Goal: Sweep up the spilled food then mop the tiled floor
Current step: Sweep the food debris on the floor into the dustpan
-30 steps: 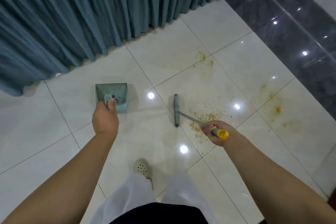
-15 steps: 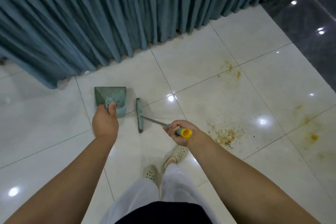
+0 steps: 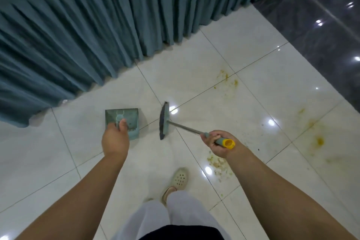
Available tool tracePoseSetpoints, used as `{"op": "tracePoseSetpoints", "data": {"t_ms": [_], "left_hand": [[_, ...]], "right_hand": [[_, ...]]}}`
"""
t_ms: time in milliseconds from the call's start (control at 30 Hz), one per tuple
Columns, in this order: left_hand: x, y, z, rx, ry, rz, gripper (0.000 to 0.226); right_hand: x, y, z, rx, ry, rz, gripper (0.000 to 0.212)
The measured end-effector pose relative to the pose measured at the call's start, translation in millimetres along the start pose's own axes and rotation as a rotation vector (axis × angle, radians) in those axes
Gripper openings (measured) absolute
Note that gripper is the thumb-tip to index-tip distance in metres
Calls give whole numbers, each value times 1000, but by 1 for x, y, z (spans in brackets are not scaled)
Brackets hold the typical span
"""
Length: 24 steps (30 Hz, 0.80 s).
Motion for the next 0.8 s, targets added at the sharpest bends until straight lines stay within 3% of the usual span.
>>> {"op": "tracePoseSetpoints", "data": {"t_ms": [233, 400, 567, 800], "left_hand": [[63, 69, -13, 114, -146, 29, 46], [98, 110, -14, 223, -233, 13, 46], [121, 145, -18, 311, -318, -23, 46], [128, 191, -51, 391, -450, -46, 45]], "right_hand": [[-45, -65, 34, -169, 33, -281, 17], [-90, -78, 63, -248, 99, -411, 33], [-125, -77, 89, -298, 157, -495, 28], [-111, -75, 101, -358, 242, -624, 46]]}}
Point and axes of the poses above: each hand's wrist, its own z-axis away from the middle knuckle, its own x-axis out of the palm, y = z × x, the point moved 1 cm from there along -z, towards the middle knuckle, and after that the axes turned 7 degrees about -y, right-handed, at the moved point
